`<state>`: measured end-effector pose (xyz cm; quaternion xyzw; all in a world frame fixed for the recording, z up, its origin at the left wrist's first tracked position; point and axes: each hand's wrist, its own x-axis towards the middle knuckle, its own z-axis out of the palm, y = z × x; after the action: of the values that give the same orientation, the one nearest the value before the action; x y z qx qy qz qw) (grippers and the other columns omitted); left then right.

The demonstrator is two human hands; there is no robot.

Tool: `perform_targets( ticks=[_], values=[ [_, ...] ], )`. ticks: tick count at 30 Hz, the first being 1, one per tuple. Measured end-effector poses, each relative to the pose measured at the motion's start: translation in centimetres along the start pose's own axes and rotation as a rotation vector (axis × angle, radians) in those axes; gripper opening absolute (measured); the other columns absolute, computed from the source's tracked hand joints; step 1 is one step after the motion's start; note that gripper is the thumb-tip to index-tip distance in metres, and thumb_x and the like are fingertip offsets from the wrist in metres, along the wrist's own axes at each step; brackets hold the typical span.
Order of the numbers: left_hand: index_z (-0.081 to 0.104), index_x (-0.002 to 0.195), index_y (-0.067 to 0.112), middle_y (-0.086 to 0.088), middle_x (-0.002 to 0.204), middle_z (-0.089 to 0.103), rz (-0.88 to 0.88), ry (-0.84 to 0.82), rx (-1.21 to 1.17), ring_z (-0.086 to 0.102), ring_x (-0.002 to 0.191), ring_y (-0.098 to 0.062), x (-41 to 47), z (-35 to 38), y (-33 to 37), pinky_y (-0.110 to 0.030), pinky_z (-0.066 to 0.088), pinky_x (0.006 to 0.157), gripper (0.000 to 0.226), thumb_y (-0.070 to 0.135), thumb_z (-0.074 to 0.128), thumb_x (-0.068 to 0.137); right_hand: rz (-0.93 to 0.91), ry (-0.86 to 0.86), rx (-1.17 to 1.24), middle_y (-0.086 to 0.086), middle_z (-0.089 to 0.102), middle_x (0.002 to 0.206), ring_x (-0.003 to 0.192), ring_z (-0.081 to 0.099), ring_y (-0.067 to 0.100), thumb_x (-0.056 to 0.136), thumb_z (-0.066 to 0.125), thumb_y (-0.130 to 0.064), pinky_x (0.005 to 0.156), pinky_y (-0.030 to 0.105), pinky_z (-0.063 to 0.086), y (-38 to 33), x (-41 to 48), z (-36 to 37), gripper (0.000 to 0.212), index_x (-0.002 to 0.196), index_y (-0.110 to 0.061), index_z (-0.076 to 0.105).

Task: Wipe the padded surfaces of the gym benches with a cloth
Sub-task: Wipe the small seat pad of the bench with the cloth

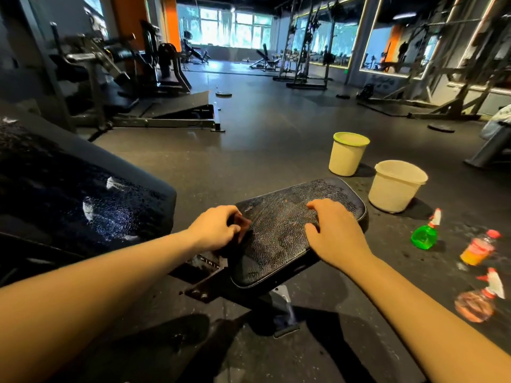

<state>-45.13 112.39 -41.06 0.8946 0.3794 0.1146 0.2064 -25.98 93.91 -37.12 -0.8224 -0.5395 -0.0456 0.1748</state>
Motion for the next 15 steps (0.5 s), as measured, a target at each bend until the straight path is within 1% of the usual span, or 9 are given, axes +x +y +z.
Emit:
perform_targets(
  ticks=[2,4,6,8,10,12,15],
  values=[
    [0.066,0.108,0.023,0.001,0.109,0.071,0.102,-0.006,0.002,0.064,0.107,-0.024,-0.9,1.4,0.1,-0.034,0.048,0.085,0.013,0.025,0.067,0.095,0.022,0.043,-0.199,0.015,0.042,0.153,0.143,0.036,0.033,0.093,0.065,-0.044,0.116,0.049,0.032,0.4,-0.8,1.1,0.065,0.145,-0.011,0.047],
    [0.064,0.104,0.021,0.001,0.106,0.07,0.263,-0.019,0.025,0.062,0.103,-0.022,-2.9,2.1,0.7,-0.03,0.04,0.078,0.011,0.028,0.067,0.096,0.11,0.104,-0.265,0.025,0.019,0.164,0.153,0.016,0.04,0.086,0.067,-0.061,0.121,0.053,0.021,0.7,-1.7,1.9,0.091,0.153,-0.008,0.034],
    [0.061,0.103,0.02,0.0,0.105,0.068,0.433,-0.033,0.05,0.06,0.101,-0.021,-4.9,2.5,1.4,-0.029,0.038,0.078,0.014,0.029,0.067,0.096,0.218,0.108,-0.232,0.028,0.002,0.166,0.155,0.004,0.041,0.081,0.062,-0.074,0.123,0.053,0.016,1.1,-2.5,2.4,0.113,0.158,-0.004,0.017],
    [0.061,0.105,0.016,-0.002,0.105,0.067,0.481,0.004,0.055,0.061,0.101,-0.024,-5.3,3.0,1.4,-0.034,0.043,0.083,0.016,0.027,0.066,0.094,0.318,0.093,-0.089,0.026,-0.007,0.166,0.155,0.0,0.039,0.073,0.056,-0.084,0.124,0.052,0.018,1.3,-3.3,2.8,0.129,0.16,-0.002,0.006],
    [0.063,0.104,0.014,-0.006,0.105,0.068,0.415,0.084,0.055,0.063,0.101,-0.031,-2.7,3.2,0.9,-0.039,0.047,0.084,0.015,0.023,0.066,0.093,0.354,0.104,0.054,0.022,-0.012,0.167,0.156,-0.002,0.036,0.065,0.052,-0.087,0.125,0.048,0.015,1.4,-3.6,3.3,0.139,0.16,-0.001,-0.001],
    [0.064,0.104,0.012,-0.01,0.109,0.07,0.243,0.17,0.084,0.064,0.105,-0.036,1.7,3.1,0.5,-0.041,0.05,0.086,0.014,0.021,0.064,0.093,0.359,0.114,0.145,0.015,-0.02,0.167,0.156,-0.009,0.03,0.058,0.054,-0.088,0.125,0.042,0.008,1.5,-3.8,3.9,0.146,0.16,-0.002,-0.007],
    [0.065,0.105,0.008,-0.018,0.113,0.07,-0.018,0.245,0.063,0.063,0.106,-0.042,7.2,2.8,-0.3,-0.044,0.051,0.089,0.016,0.019,0.06,0.095,0.345,0.1,0.211,0.005,-0.03,0.165,0.155,-0.019,0.022,0.055,0.063,-0.086,0.125,0.041,0.006,1.7,-3.9,4.2,0.152,0.159,-0.007,-0.015]
  ],
)
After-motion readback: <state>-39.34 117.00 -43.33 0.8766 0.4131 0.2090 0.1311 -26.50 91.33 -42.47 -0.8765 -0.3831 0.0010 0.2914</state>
